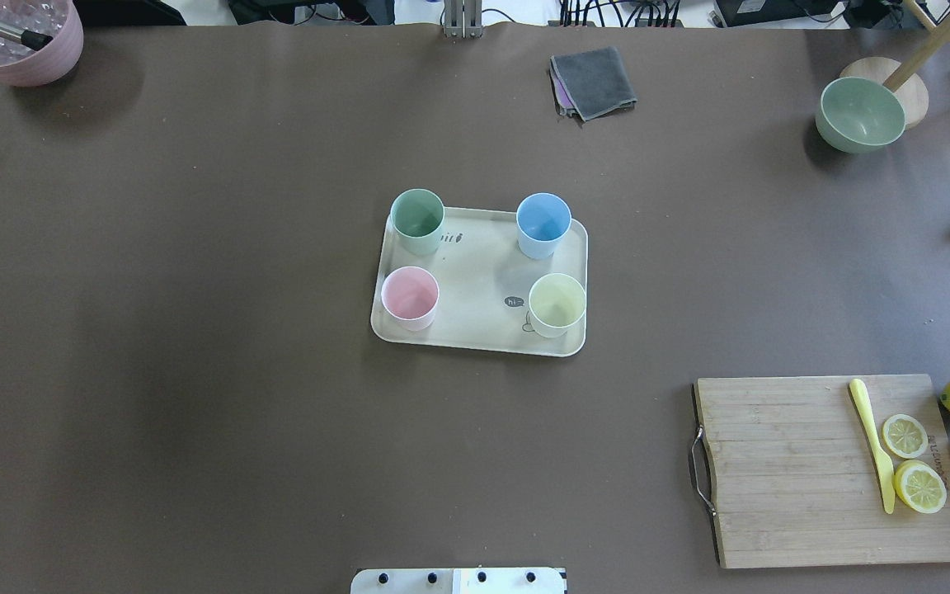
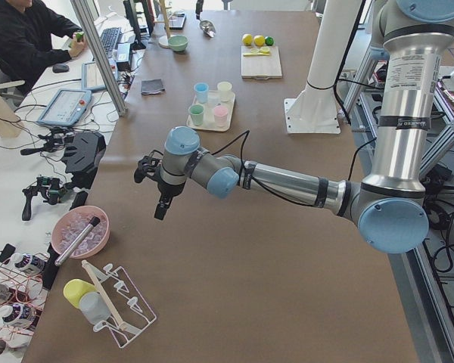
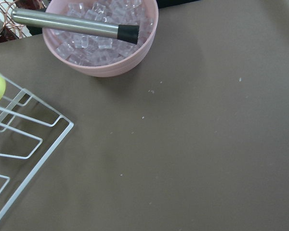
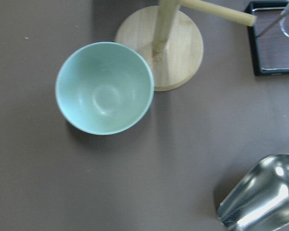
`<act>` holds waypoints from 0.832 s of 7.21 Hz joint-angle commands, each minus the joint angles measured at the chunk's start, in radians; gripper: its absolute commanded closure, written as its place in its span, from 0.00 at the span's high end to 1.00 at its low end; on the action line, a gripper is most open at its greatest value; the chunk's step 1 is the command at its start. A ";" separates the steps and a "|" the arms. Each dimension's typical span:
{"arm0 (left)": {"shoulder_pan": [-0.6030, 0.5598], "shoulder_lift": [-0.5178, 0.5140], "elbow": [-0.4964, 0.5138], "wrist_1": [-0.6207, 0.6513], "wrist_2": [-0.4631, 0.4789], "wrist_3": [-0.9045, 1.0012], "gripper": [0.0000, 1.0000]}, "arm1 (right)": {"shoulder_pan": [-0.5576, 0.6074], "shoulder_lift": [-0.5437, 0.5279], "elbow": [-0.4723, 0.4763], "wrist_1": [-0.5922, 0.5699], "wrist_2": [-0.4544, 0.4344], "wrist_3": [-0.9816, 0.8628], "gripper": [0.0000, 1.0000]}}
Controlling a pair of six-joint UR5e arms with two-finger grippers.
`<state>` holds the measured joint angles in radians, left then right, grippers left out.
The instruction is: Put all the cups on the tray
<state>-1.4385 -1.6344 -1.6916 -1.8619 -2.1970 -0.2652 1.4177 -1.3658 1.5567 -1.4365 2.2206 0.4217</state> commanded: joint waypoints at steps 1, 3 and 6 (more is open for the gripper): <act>-0.103 0.011 0.007 0.092 -0.131 0.073 0.98 | 0.122 -0.066 -0.070 -0.004 0.092 -0.201 1.00; -0.103 0.024 0.001 0.147 -0.138 0.066 0.98 | 0.168 -0.165 -0.052 0.008 0.110 -0.248 1.00; -0.102 0.085 0.000 0.135 -0.141 0.066 0.98 | 0.173 -0.208 -0.040 0.008 0.143 -0.245 1.00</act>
<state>-1.5401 -1.5761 -1.6845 -1.7243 -2.3366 -0.1993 1.5886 -1.5597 1.5161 -1.4283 2.3465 0.1766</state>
